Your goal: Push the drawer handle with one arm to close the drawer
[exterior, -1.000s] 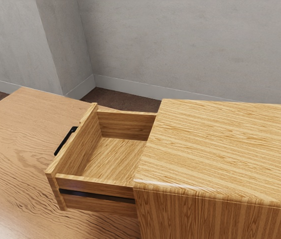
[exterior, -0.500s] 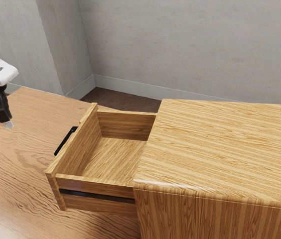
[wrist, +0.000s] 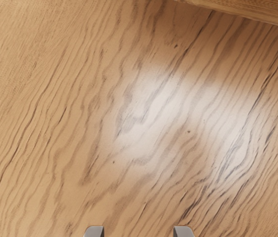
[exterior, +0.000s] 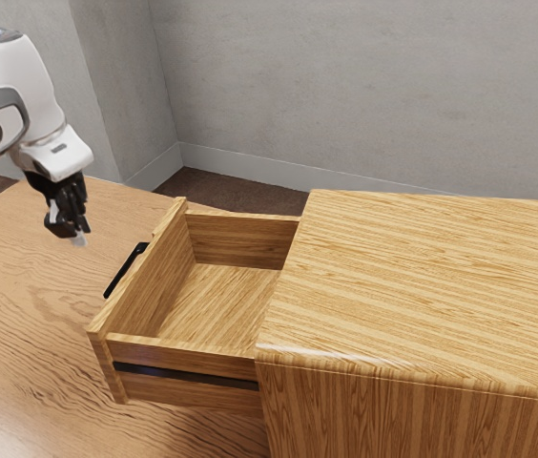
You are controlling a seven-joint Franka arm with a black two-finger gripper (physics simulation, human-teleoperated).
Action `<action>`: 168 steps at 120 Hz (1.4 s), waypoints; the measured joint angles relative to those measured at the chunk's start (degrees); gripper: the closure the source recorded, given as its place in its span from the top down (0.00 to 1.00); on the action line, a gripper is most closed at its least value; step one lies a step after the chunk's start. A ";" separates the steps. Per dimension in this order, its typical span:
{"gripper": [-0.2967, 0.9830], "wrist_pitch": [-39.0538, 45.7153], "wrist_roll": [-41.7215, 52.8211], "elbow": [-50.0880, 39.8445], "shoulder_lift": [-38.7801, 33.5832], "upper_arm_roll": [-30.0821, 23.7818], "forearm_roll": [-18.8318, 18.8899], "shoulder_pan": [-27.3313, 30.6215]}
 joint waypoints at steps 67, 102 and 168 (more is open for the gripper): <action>0.18 0.11 5.14 -2.57 -1.11 -1.42 -3.31 -4.08; 0.16 0.13 6.33 -3.74 -1.51 -3.03 -4.61 -4.73; 0.15 0.63 7.47 -3.58 -0.83 -7.35 -8.41 -4.58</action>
